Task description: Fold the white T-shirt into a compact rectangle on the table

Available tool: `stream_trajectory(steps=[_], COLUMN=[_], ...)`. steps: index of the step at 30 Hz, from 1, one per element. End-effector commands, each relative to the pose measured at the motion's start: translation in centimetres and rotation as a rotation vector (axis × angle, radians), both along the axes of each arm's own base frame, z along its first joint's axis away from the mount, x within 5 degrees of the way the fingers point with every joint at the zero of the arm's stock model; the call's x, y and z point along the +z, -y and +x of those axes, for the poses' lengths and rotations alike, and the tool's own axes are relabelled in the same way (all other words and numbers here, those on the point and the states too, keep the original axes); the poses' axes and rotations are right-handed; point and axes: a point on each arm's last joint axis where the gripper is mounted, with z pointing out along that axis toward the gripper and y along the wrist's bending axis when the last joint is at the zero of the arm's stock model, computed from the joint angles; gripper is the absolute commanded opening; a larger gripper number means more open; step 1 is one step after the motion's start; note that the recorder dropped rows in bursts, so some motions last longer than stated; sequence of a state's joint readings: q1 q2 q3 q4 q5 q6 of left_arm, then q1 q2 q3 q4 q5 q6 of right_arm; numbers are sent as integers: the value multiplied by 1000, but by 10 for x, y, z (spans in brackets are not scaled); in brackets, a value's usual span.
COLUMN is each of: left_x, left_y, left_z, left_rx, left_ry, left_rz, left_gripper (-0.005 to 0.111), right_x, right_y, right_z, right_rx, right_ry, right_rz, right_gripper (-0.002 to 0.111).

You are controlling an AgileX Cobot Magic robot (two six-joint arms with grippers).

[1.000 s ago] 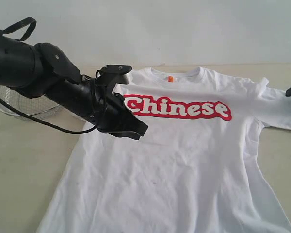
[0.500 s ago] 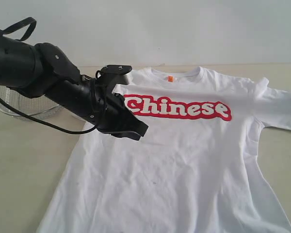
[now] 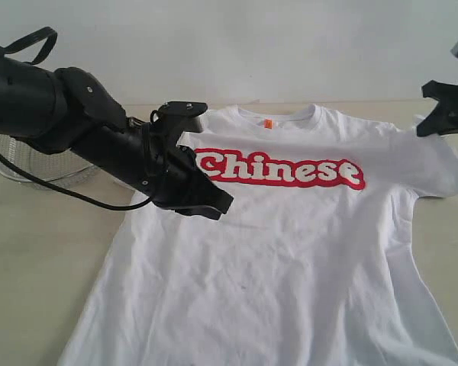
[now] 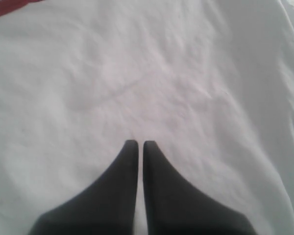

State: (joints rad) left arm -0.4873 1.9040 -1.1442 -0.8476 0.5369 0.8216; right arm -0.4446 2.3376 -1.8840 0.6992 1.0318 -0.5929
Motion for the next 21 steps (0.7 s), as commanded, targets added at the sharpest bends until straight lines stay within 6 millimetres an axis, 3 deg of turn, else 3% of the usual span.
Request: stream_trajectory(steps=[1, 21], left_x=[4, 4], left_y=[-1, 0], left_z=[-1, -1], left_rx=[14, 12], left_ry=[6, 2], left_rz=[-9, -11], left_gripper=[5, 5], right_x=[9, 19], right_y=[-31, -151], right_z=[7, 22], right_rx=[100, 382], right_ry=[11, 24], right_rz=[3, -9], right_gripper=[0, 0])
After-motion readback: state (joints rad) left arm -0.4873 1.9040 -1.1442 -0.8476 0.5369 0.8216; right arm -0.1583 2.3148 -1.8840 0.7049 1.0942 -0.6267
